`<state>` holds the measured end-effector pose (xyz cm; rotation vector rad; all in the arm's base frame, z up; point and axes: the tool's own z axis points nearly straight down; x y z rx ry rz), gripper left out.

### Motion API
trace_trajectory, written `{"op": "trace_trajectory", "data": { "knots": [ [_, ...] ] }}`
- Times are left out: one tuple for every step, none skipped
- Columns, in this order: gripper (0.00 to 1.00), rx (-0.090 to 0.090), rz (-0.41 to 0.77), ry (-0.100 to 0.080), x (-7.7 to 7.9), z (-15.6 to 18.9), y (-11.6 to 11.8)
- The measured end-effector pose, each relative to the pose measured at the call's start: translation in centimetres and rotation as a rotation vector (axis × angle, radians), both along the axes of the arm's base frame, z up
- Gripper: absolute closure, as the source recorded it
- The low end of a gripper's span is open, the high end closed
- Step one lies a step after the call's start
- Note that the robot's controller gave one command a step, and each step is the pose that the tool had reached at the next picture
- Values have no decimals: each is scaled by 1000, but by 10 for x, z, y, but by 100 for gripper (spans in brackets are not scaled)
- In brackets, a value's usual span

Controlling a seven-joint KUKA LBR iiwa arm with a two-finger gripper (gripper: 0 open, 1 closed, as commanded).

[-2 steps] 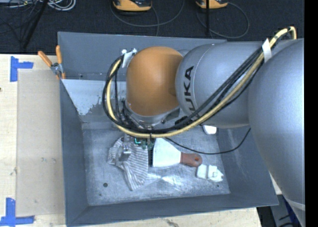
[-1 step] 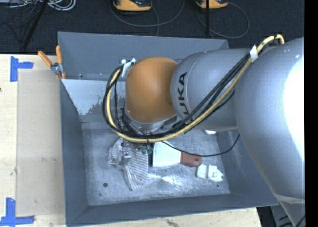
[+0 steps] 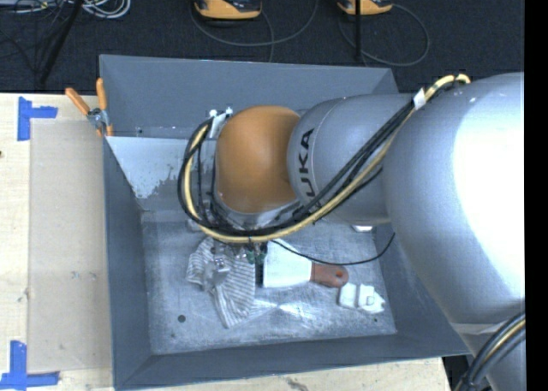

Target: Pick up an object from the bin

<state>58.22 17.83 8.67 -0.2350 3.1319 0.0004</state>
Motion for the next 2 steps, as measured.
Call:
{"op": "trace_trajectory", "data": {
  "knots": [
    [100,3,-4,11,-37,-9,-36],
    [100,3,-4,11,-37,-9,-36]
  ]
}}
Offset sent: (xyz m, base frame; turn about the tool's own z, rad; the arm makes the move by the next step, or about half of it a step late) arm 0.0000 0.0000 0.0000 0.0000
